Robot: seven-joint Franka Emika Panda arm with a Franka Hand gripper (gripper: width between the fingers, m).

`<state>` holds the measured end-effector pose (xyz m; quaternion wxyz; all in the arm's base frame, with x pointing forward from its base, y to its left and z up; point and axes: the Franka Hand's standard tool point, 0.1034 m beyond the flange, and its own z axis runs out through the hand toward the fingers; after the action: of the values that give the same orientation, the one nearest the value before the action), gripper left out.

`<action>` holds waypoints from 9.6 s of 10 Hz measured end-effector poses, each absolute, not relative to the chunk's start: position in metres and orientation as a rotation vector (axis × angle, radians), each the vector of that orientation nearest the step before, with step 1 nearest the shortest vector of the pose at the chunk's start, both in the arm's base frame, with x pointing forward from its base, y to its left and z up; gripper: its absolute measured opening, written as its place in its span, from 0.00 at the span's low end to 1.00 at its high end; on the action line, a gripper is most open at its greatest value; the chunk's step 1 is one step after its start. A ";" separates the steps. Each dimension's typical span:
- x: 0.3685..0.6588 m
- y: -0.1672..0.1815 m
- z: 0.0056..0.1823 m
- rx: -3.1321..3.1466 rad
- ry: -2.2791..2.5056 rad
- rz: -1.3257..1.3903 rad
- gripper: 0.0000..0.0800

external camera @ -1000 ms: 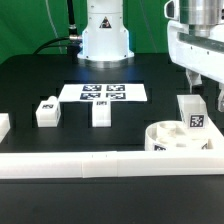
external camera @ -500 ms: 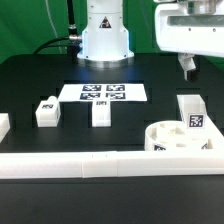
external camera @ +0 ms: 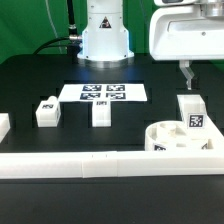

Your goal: Assemble stool

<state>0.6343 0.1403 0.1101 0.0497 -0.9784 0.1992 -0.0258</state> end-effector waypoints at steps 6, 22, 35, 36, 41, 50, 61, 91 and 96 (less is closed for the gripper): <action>0.634 0.136 0.107 -3.061 -0.104 -0.109 0.81; 0.633 0.111 0.082 -2.541 -1.972 -0.105 0.81; 0.630 0.107 0.080 -2.893 -1.370 -0.112 0.43; 0.628 0.107 0.079 -2.969 -1.165 -0.106 0.43; 0.628 0.108 0.080 -3.104 -0.594 -0.115 0.43; 0.627 0.115 0.079 -2.983 0.670 -0.080 0.43; 0.628 0.119 0.078 -2.421 1.678 0.046 0.43; 0.624 0.075 0.099 -1.463 2.346 0.085 0.81; 0.625 0.030 0.100 -1.594 2.244 -0.021 0.81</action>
Offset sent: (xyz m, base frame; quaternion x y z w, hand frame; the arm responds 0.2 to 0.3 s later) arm 0.0000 0.0000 0.0000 0.0000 0.0000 -0.1938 0.9810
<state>0.6248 0.0301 0.0996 0.1934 -0.5682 0.7998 -0.0075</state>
